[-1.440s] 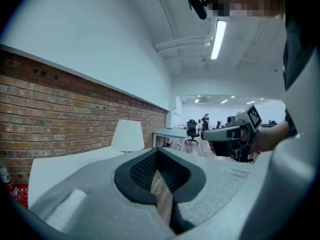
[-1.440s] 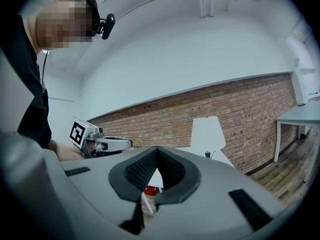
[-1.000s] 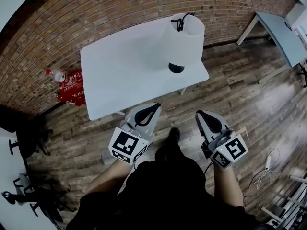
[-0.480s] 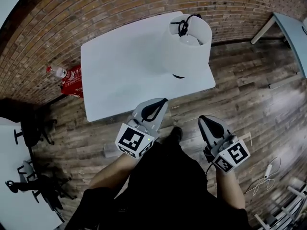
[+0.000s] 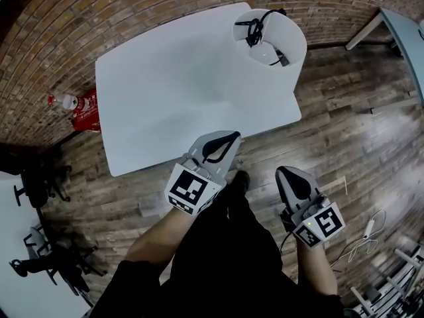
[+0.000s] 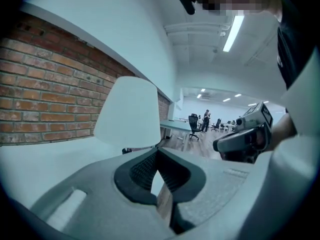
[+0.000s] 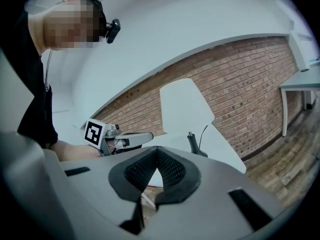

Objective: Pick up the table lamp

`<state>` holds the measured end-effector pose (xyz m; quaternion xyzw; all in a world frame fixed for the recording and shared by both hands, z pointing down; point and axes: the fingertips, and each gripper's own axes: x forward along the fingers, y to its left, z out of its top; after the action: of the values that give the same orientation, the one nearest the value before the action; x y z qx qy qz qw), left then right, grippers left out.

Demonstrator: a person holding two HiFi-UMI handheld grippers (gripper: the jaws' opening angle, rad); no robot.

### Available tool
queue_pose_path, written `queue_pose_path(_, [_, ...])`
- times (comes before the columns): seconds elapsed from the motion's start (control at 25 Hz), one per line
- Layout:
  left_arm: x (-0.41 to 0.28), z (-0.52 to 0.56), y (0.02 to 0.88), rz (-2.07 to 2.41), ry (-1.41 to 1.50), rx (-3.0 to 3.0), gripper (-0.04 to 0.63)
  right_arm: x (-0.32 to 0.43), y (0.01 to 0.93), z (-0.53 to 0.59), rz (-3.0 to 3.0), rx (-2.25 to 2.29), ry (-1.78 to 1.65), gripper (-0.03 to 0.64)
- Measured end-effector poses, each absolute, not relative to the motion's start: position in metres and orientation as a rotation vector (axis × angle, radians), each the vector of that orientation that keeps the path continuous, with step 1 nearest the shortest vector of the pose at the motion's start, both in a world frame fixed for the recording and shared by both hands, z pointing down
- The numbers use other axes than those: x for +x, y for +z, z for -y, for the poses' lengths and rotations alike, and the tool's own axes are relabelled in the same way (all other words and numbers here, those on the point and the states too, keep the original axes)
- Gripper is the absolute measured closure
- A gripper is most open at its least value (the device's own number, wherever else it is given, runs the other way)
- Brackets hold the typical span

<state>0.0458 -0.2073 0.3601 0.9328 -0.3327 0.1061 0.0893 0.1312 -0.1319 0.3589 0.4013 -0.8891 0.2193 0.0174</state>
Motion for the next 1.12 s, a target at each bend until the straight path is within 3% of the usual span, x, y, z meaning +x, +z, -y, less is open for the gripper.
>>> queue_pose_path(0.32, [0.026,0.238,0.41,1.076,0.408,2.776,0.592,0.099,0.402,0.175,2.69,1.383,0.554,0.609])
queue_pose_path(0.6, [0.014,0.265,0.428,1.101,0.313,2.804,0.592,0.067,0.418,0.199,2.722,1.369,0.532,0.609])
queue_pose_path(0.92, [0.045,0.291,0.462,1.06,0.281,2.859,0.589,0.068,0.446,0.214,2.772,1.407,0.536,0.609])
queue_pose_path(0.96, [0.049,0.295,0.467,1.062,0.299,2.865,0.569,0.068,0.451,0.215,2.776,1.411,0.539,0.609])
queue_pose_path(1.04, [0.057,0.304,0.478,1.062,0.342,2.868,0.436,0.067,0.459,0.218,2.786,1.414,0.551,0.609])
queue_pose_path(1.12, [0.063,0.314,0.486,1.071,0.366,2.867,0.414,0.068,0.466,0.22,2.79,1.421,0.566,0.607])
